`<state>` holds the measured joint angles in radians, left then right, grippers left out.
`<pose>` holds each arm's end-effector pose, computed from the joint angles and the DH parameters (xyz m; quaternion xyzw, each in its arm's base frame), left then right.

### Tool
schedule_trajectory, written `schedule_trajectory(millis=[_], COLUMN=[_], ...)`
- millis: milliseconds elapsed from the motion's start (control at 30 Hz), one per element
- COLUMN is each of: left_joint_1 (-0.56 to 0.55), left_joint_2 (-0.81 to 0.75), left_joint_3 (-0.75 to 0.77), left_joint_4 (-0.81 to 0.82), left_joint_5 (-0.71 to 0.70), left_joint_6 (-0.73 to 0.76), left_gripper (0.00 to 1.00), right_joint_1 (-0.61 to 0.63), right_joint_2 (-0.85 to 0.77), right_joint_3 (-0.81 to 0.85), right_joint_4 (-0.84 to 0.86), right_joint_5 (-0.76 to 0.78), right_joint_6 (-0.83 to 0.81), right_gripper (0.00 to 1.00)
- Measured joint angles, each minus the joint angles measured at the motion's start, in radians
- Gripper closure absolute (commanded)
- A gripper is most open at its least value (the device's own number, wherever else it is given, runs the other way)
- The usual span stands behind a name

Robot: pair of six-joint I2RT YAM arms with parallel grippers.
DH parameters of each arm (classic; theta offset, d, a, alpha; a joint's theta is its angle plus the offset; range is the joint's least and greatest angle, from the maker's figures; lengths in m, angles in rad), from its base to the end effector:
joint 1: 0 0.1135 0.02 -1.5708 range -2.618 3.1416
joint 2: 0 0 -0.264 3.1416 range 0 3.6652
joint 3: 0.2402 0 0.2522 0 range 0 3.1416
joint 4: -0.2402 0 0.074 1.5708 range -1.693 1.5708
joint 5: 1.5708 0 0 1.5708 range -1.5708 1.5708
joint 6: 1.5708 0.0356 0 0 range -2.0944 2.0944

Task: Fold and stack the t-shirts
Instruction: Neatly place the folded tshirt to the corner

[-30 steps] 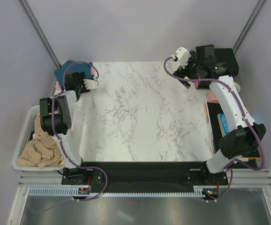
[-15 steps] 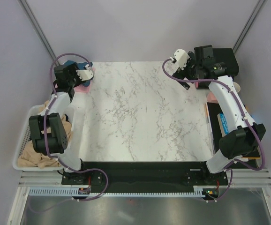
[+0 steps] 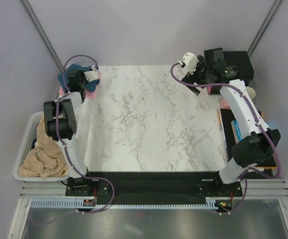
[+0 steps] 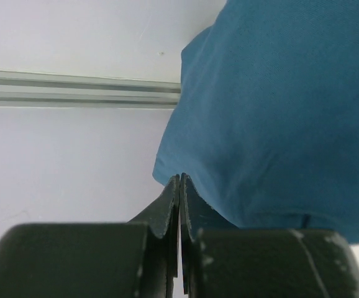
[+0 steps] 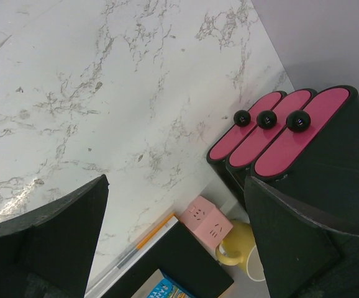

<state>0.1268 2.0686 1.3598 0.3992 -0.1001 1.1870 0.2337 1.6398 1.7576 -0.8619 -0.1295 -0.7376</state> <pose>0.4710 0.0636 0.1982 0.3824 0.7109 0.3916 0.4417 0.3441 0.0866 0.3912 -0.4496 0.7961 -0.0425 0.4030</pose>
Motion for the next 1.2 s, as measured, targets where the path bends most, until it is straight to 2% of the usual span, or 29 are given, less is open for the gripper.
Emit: schedule_trajectory(millis=[233,567,667,733,800,833,900,933,1000,1033,1200], left_joint_1=[-0.011,-0.017,-0.018,-0.018,-0.018,-0.018,-0.023,-0.025,-0.035,-0.042,-0.093], left_joint_2=[0.072,0.083,0.083,0.083,0.083,0.08,0.055,0.023,-0.057,-0.1,-0.38], left_joint_3=[-0.017,-0.06,-0.059,-0.055,-0.04,-0.029,-0.023,-0.023,-0.021,-0.016,0.105], left_joint_4=[0.009,-0.055,-0.037,-0.014,0.006,0.013,0.011,-0.016,-0.094,-0.132,-0.521], left_joint_5=[-0.004,-0.028,-0.05,-0.078,-0.114,-0.134,-0.154,-0.161,-0.151,-0.135,0.058], left_joint_6=[0.082,0.132,0.128,0.118,0.086,0.061,0.016,-0.022,-0.089,-0.114,-0.328], left_gripper=[0.98,0.98,0.87,0.86,0.77,0.62,0.46,0.28,0.21,0.06,0.0], right_joint_1=[0.0,0.0,0.0,0.0,0.0,0.0,0.0,0.0,0.0,0.0,0.0], right_joint_2=[0.005,0.005,0.005,0.005,0.005,0.004,0.0,-0.005,-0.019,-0.025,-0.063], right_joint_3=[0.013,0.024,0.026,0.026,0.026,0.026,0.025,0.021,0.01,0.004,-0.045], right_joint_4=[-0.001,-0.016,-0.016,-0.018,-0.019,-0.019,-0.021,-0.021,-0.024,-0.024,-0.032], right_joint_5=[0.011,0.022,0.022,0.022,0.022,0.022,0.022,0.022,0.023,0.023,0.026], right_joint_6=[-0.019,-0.037,-0.037,-0.037,-0.035,-0.034,-0.028,-0.025,-0.016,-0.012,0.069], right_gripper=[0.02,0.02,0.02,0.02,0.02,0.02,0.02,0.02,0.02,0.02,0.02])
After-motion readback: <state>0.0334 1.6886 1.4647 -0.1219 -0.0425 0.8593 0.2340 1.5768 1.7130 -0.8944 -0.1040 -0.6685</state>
